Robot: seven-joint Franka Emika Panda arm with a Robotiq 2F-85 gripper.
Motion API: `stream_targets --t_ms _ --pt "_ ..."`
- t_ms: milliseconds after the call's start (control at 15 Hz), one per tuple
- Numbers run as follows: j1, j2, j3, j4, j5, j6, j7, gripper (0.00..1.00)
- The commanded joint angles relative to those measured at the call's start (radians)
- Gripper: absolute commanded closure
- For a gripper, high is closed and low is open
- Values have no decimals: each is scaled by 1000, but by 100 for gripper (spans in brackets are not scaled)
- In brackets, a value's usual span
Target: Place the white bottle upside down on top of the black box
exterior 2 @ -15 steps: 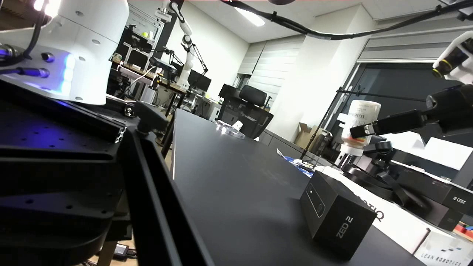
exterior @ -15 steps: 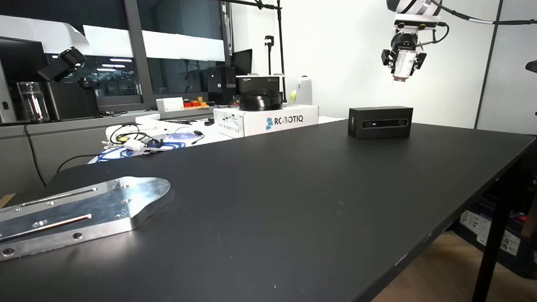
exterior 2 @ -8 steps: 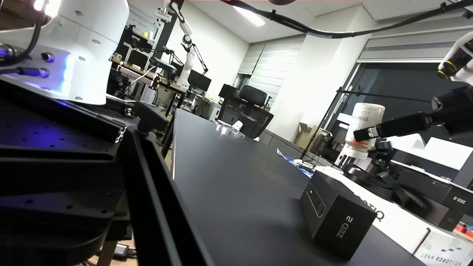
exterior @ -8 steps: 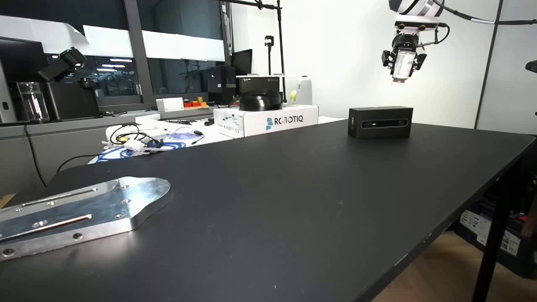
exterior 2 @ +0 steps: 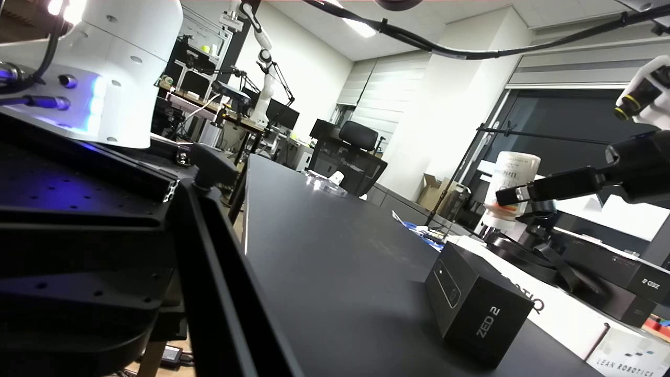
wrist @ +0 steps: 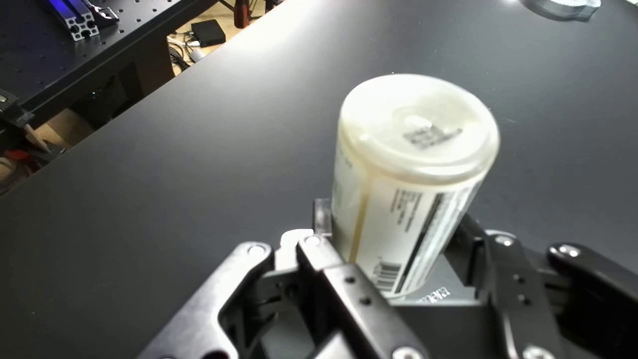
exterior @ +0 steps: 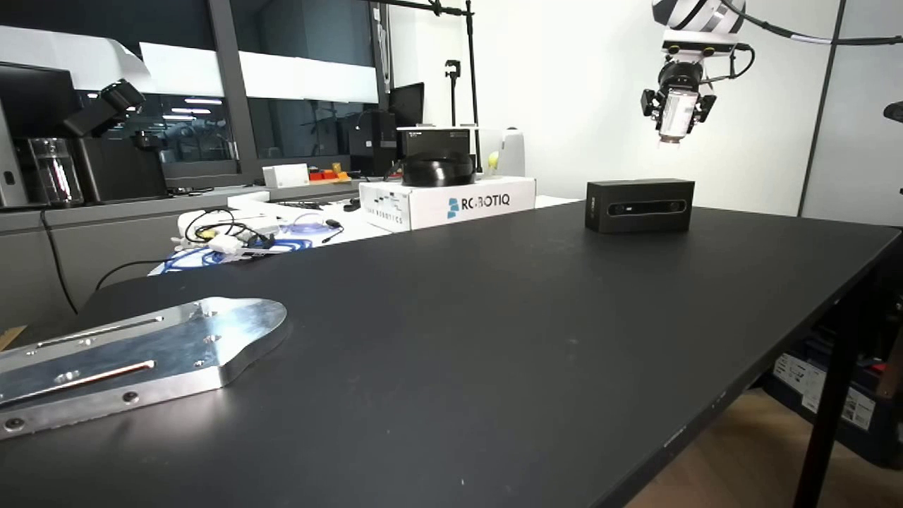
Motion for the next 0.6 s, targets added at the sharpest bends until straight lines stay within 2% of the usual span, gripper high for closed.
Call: stream_targets --t_ms 0,533 --pt "-1 41 8 21 15 6 27 69" --pt "3 97 19 36 13 46 14 69"
